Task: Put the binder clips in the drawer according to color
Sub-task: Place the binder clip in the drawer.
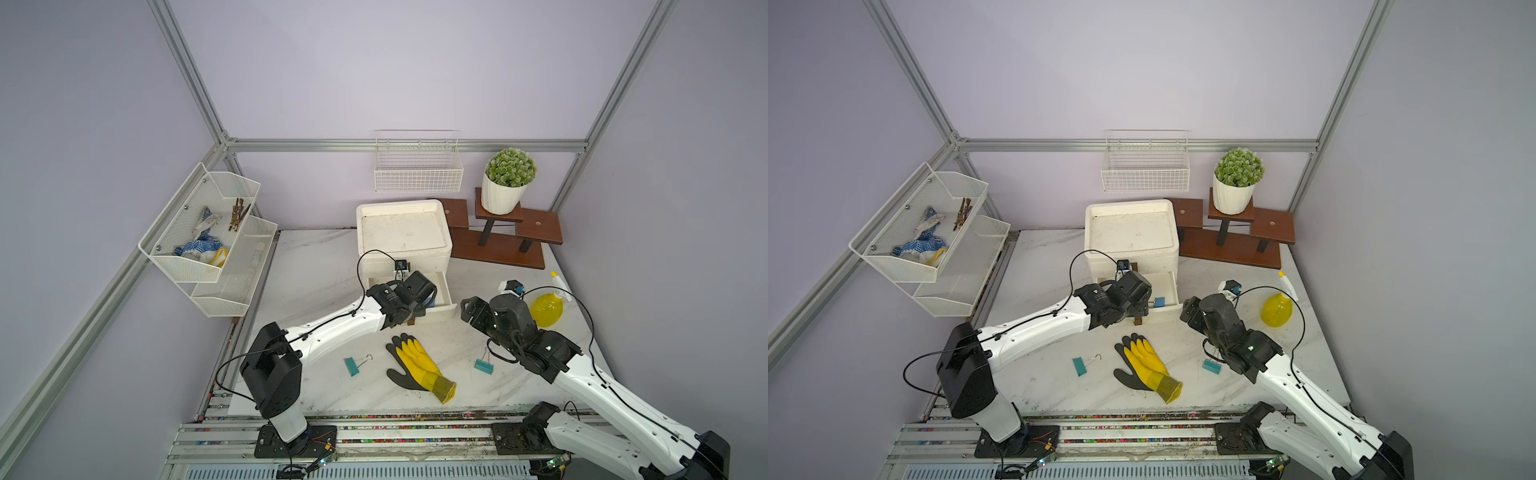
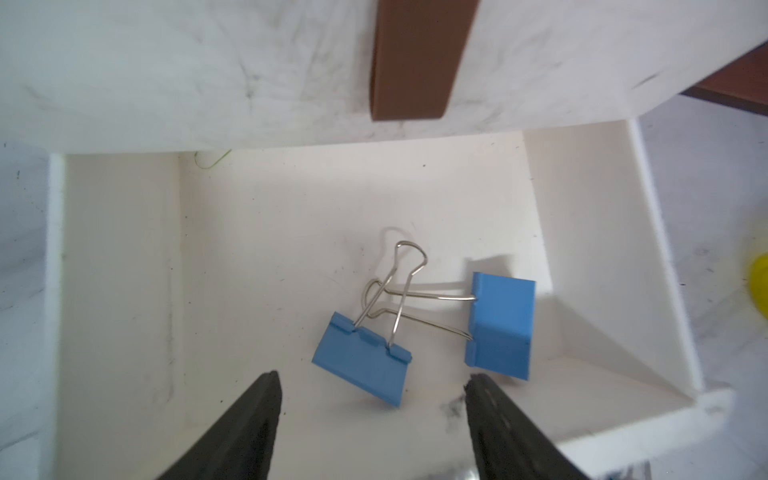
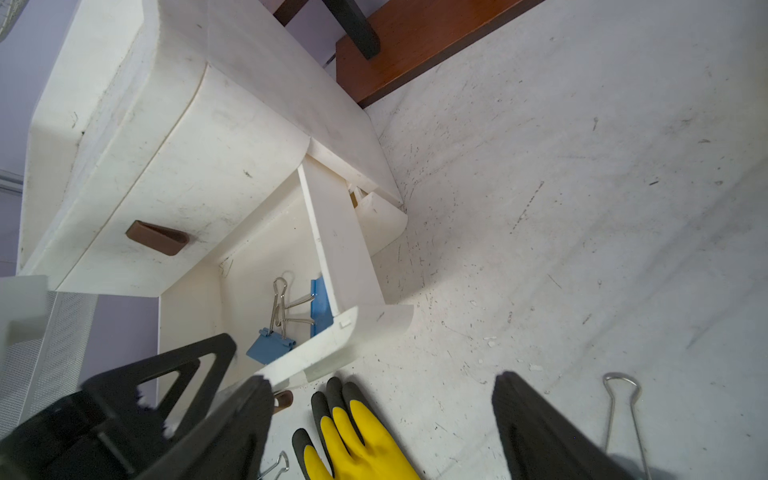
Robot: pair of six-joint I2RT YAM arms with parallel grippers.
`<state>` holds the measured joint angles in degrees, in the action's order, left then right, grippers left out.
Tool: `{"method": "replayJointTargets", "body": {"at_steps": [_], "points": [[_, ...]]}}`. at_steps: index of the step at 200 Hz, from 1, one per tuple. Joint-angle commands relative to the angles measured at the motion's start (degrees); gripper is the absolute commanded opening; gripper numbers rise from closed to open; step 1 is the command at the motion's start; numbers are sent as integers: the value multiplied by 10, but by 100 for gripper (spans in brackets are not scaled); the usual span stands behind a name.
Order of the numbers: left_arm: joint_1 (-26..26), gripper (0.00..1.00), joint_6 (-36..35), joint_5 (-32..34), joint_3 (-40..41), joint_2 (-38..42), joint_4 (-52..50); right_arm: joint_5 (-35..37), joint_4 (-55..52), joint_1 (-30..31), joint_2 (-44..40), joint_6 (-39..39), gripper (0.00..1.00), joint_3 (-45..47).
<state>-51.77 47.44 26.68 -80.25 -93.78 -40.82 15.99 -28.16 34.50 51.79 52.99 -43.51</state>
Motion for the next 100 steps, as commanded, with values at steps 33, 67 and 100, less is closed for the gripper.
{"method": "replayJointTargets", "body": {"at_steps": [33,67,100], "points": [[-97,63,94,44,76,145,0,16,-19,-5,-35,-20,88,8],[-132,54,131,46,119,99,50,14,-19,-6,-36,-18,89,3],[-134,53,128,61,150,58,131,19,-27,-8,-49,-20,88,3]]}}
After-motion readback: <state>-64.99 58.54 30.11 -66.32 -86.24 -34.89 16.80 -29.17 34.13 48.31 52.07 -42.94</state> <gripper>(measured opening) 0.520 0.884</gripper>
